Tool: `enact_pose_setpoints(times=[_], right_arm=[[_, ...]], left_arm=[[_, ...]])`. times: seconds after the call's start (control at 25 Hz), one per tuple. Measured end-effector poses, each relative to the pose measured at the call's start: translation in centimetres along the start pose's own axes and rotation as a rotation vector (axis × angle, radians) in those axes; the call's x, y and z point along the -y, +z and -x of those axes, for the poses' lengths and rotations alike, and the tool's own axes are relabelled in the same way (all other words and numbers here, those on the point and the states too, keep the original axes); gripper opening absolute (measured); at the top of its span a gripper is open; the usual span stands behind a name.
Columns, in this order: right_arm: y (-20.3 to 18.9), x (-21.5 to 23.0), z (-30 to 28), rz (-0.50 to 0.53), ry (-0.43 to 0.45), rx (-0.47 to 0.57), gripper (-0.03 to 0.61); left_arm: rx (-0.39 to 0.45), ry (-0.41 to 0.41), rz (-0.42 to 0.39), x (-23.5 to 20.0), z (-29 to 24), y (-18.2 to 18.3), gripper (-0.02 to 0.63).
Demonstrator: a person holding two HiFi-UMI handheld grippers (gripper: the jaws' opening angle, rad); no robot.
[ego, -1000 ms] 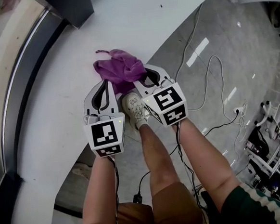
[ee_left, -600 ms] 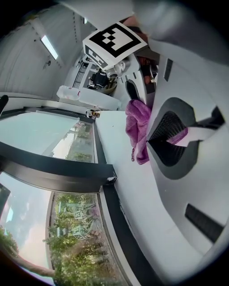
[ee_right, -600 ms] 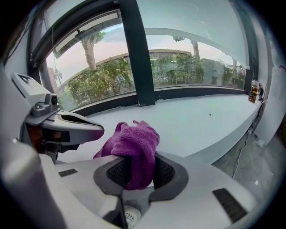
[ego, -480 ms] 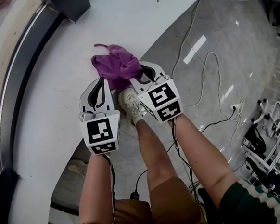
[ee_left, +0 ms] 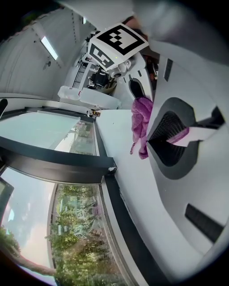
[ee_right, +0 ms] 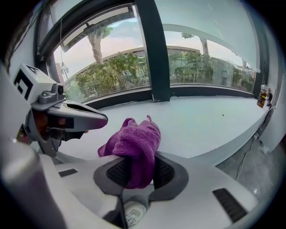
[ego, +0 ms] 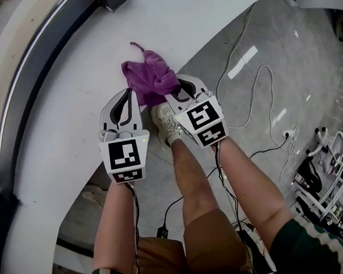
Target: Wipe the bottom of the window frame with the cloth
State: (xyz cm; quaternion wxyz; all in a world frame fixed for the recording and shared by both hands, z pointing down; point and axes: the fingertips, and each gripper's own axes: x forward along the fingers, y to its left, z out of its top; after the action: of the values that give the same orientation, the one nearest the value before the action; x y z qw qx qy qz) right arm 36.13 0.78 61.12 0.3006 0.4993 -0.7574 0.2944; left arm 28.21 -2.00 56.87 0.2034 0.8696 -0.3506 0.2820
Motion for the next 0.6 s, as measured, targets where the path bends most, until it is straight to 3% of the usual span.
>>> enact_pose_setpoints(times=[0.6], right_arm=[[-0.7,-3.4,-0.3,0.038,0.061,-0.062,0.103]], left_arm=[[-0.037,0.048,0.040,-2.1,3.8,-0.9,0.009]])
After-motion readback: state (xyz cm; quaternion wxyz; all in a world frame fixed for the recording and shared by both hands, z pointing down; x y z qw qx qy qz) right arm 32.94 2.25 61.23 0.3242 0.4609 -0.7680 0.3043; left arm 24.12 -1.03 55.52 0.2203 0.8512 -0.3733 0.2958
